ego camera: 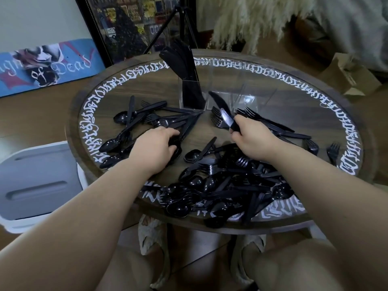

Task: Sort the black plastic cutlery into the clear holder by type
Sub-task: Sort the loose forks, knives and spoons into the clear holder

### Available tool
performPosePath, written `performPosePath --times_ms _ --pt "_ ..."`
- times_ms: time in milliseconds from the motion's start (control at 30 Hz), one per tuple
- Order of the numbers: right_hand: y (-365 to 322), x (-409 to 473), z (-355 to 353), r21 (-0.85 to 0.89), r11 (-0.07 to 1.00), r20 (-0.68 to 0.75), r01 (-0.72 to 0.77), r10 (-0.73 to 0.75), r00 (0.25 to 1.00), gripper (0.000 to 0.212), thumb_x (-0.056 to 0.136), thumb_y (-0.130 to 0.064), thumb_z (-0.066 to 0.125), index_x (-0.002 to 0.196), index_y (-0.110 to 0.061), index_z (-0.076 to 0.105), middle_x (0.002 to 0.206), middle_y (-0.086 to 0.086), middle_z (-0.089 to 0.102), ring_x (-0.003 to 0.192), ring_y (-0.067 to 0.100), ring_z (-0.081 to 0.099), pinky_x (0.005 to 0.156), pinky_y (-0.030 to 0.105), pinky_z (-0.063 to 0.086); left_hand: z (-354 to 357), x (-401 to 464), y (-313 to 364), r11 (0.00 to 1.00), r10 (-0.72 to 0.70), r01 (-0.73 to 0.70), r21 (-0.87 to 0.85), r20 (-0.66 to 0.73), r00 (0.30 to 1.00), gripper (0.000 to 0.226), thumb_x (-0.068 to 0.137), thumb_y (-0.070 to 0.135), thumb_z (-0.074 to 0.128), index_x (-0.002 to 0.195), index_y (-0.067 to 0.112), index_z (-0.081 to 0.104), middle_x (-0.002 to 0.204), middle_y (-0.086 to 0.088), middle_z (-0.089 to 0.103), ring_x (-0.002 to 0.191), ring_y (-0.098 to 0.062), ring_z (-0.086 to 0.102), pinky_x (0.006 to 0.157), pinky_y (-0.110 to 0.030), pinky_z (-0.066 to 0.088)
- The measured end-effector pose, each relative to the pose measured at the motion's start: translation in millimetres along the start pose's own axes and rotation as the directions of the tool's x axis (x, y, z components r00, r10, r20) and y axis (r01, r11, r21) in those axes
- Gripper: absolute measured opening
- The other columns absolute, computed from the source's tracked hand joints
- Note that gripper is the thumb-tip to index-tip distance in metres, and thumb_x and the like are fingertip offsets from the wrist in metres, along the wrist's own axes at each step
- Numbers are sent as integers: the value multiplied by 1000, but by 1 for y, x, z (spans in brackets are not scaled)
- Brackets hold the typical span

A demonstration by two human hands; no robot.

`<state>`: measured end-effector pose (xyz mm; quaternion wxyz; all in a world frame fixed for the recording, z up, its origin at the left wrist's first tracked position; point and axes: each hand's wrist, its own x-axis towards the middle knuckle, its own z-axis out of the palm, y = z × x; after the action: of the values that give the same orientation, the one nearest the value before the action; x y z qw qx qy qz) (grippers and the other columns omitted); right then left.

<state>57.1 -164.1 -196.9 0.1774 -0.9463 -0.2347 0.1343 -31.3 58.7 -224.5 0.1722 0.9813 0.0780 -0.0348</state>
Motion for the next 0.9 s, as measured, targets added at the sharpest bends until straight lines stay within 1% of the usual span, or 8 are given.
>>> performPosePath --times_ms 100,167,233,333,467,567,733,900 --pt "0 -8 -3 -16 998 69 65 -64 996 5 90 -13 49 90 -15 45 87 2 52 84 25 48 67 32 33 5 2 3 991 -17 4 -137 -95 995 39 90 17 61 129 20 57 119 -2 65 109 -20 59 95 -30 43" --pt "-4 -12 -3 -64 990 128 125 -116 985 4 87 -15 54 88 -19 53 80 -3 53 80 21 50 68 31 39 6 2 6 982 -32 2 -189 -154 988 37 91 15 61 127 17 59 113 -2 67 105 -19 61 93 -26 42" --pt "-8 -13 0 -101 979 183 177 -157 971 5 85 -21 60 89 -23 62 74 -10 56 77 16 53 67 26 39 5 2 7 971 -47 -2 -240 -199 979 38 90 15 62 128 16 59 111 -1 67 103 -18 62 92 -24 42" --pt "-13 -10 10 -150 962 213 228 -193 958 16 84 -32 66 97 -23 66 82 -8 62 83 16 58 65 24 37 1 2 6 948 -80 4 -317 -226 971 40 89 16 65 128 16 59 112 0 66 99 -13 63 92 -23 44" --pt "-18 -2 22 -130 964 212 231 -200 956 25 81 -44 68 94 -23 65 85 -6 60 82 17 56 63 25 36 -5 -3 0 959 -100 34 -281 -226 969 36 90 19 64 126 18 60 117 2 65 105 -10 60 90 -17 38" --pt "-22 1 25 -101 970 215 220 -195 957 29 78 -51 69 91 -25 64 84 -6 59 78 16 55 62 26 37 -8 -7 -4 974 -96 45 -224 -223 970 34 91 22 62 125 20 61 120 3 64 110 -13 58 91 -20 38" --pt "-27 10 32 -178 956 178 232 -201 963 25 78 -42 69 90 -20 65 87 0 63 84 24 59 68 31 48 -11 -10 -7 979 -80 39 -201 -200 976 32 91 20 62 123 18 63 118 -1 65 112 -18 58 95 -26 40" --pt "-34 20 28 -140 972 107 190 -176 979 14 82 -31 69 86 -19 62 85 -2 58 86 23 57 70 28 42 -11 -10 -8 974 -74 31 -224 -189 979 34 91 19 62 125 19 61 120 0 64 112 -16 58 94 -23 39"
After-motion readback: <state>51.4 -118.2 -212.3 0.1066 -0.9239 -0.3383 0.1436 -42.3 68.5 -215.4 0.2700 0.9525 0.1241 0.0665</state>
